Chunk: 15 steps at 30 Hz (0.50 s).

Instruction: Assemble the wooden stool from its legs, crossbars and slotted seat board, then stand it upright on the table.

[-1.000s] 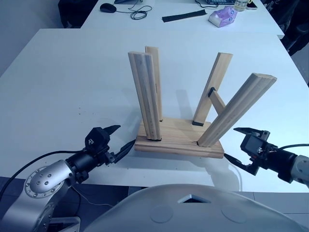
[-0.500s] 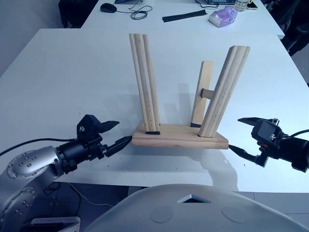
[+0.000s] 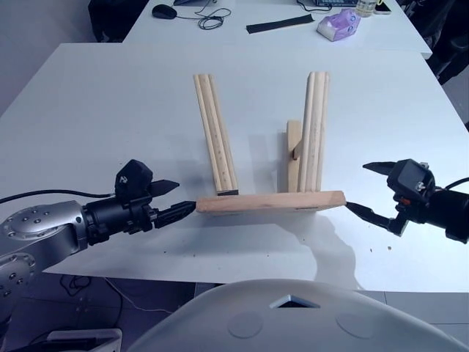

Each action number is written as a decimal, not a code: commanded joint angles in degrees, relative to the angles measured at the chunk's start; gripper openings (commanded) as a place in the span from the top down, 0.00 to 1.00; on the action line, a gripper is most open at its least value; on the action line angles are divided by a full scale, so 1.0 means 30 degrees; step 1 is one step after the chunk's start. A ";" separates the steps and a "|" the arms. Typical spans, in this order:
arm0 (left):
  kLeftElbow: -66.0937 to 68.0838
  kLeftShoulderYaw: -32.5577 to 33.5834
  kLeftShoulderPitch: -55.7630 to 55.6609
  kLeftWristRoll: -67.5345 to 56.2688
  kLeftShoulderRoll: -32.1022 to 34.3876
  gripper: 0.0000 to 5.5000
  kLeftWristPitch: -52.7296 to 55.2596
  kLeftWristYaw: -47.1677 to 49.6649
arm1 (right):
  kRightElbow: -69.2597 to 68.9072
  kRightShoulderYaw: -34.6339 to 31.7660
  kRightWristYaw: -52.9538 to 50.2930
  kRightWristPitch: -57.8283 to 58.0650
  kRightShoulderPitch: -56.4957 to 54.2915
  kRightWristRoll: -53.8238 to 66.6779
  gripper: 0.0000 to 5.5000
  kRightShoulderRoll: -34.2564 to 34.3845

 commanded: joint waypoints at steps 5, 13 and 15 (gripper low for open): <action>0.1554 -0.2304 -0.3568 -0.0590 0.0020 0.32 0.0105 -0.1233 | -0.0784 0.1481 0.0873 -0.0034 -0.0355 0.2954 0.17 0.0108; 0.2105 -0.2487 -0.1106 0.3973 0.0443 0.32 -0.2712 -0.5685 | 0.1223 0.0161 0.1327 -0.0860 -0.0031 0.3436 0.15 0.0755; 0.2813 -0.2332 -0.1341 0.4629 0.0245 0.32 -0.3368 -0.6111 | 0.1728 -0.0292 0.1223 -0.1196 -0.0148 0.3596 0.12 0.1164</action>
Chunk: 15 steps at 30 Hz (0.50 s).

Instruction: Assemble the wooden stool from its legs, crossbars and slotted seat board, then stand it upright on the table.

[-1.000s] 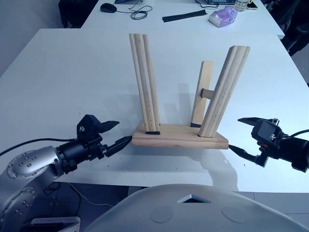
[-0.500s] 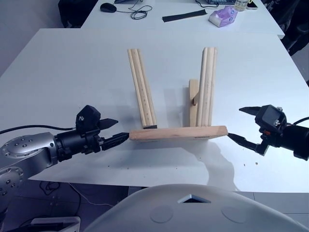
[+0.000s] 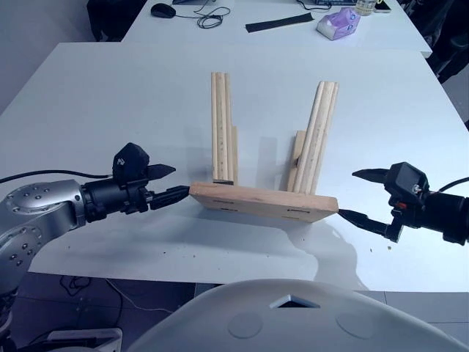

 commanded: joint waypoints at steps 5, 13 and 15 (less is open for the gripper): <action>0.1710 -0.0174 -0.0440 0.1009 -0.0709 0.39 -0.1584 -0.3024 | 0.1853 -0.1060 0.0494 -0.1660 0.0276 0.1074 0.07 0.1186; 0.3858 -0.0047 -0.1317 0.1820 -0.0682 0.48 -0.2364 -0.5231 | 0.3219 -0.0543 0.1873 -0.4769 0.3488 -0.1178 0.23 0.0888; 0.4298 -0.0115 -0.0745 0.2426 -0.0541 0.48 -0.3091 -0.6347 | 0.3625 0.0099 0.2230 -0.5820 0.4211 -0.2004 0.23 0.0852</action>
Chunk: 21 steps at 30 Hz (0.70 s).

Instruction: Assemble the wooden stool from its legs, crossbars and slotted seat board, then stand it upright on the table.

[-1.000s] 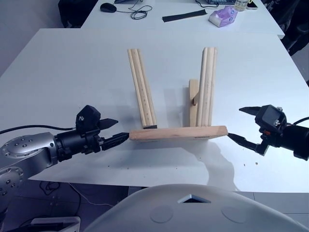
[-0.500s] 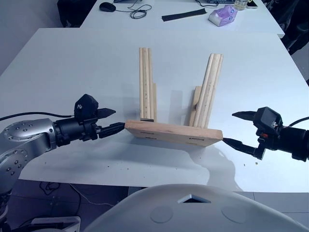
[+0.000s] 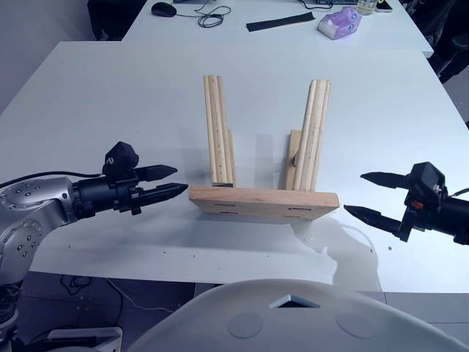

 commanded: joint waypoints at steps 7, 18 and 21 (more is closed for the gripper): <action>0.1667 -0.2929 0.2722 0.5786 -0.0459 0.53 -0.6072 -0.4081 | 0.2412 0.5095 0.0683 -0.5624 0.1458 -0.4433 0.23 0.0260; 0.6053 -0.6924 0.1341 1.1569 -0.4203 0.76 -1.3442 -0.2845 | 0.5024 0.8889 0.0425 -0.8081 -0.0986 -0.5930 0.51 0.1097; 0.6639 -0.7191 0.0763 1.1634 -0.4674 0.76 -1.4206 -0.3020 | 0.5582 0.9634 0.0541 -0.8662 -0.1323 -0.6238 0.59 0.1154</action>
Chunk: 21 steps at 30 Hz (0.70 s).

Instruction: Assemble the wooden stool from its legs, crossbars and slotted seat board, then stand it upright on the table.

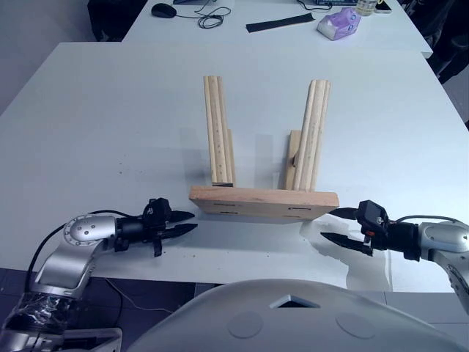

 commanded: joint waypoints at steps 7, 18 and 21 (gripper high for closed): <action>0.1476 -0.1198 -0.2335 0.0599 -0.0891 0.76 -0.0904 -0.0329 | 0.2030 0.1799 -0.0167 -0.1577 -0.1623 -0.0993 0.70 0.0428; 0.1766 -0.1826 -0.2917 0.0656 -0.0880 0.58 -0.0873 -0.1278 | 0.2714 0.1763 -0.0076 -0.1892 -0.2379 -0.0764 0.41 0.0562; 0.1760 -0.2163 -0.3244 0.0733 -0.1090 0.58 -0.0927 -0.1444 | 0.2848 0.2169 -0.0290 -0.2009 -0.2622 -0.0957 0.32 0.0938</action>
